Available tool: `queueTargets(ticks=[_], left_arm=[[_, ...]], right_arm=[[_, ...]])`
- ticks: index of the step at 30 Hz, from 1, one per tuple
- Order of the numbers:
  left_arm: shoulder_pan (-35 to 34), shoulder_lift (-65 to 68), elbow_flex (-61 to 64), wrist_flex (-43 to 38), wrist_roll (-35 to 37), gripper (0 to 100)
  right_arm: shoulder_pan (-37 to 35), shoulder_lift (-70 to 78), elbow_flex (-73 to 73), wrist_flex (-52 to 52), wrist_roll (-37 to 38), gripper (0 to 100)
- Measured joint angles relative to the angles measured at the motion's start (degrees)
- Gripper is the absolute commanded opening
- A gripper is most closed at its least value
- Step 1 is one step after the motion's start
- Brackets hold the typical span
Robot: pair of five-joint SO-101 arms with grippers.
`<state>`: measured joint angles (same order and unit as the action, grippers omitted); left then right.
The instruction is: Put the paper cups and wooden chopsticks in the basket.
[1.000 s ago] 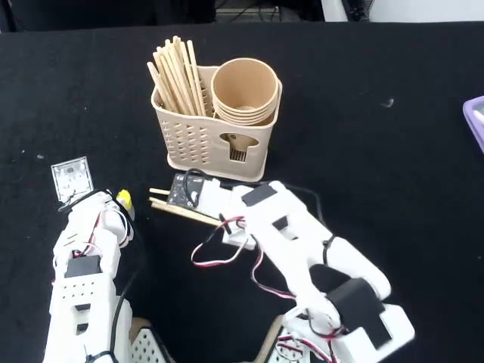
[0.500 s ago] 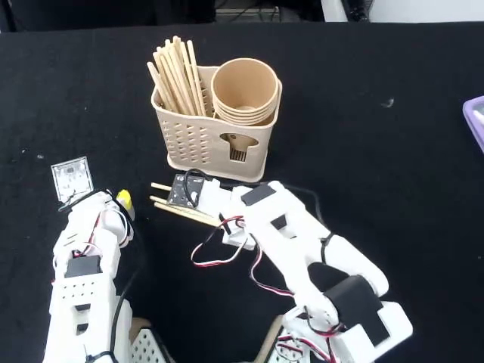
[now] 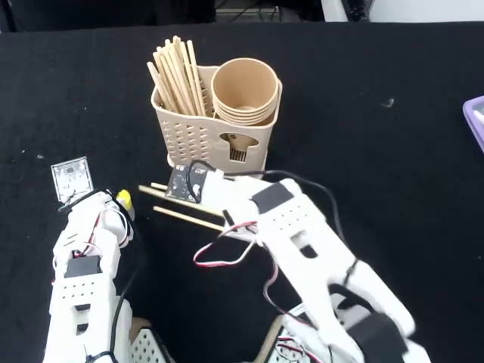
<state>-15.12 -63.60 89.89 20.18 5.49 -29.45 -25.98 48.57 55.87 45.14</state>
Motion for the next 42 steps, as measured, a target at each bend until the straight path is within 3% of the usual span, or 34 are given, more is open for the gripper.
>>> queueTargets(ticks=[10,15,29,37,42], left_arm=[[0.0,0.0,0.0,0.0,0.0,16],[0.0,0.0,0.0,0.0,0.0,16],[0.0,0.0,0.0,0.0,0.0,16],[0.0,0.0,0.0,0.0,0.0,16],[0.0,0.0,0.0,0.0,0.0,16]], right_arm=[[0.0,6.7,6.6,-11.1,-0.4,2.0],[0.3,16.8,3.3,-13.2,-3.1,12.5],[-7.6,21.5,-1.0,-9.4,-3.4,13.4],[-7.5,21.5,-3.1,-6.8,-3.5,13.9],[-5.7,16.2,-4.7,-2.1,-9.1,19.4]])
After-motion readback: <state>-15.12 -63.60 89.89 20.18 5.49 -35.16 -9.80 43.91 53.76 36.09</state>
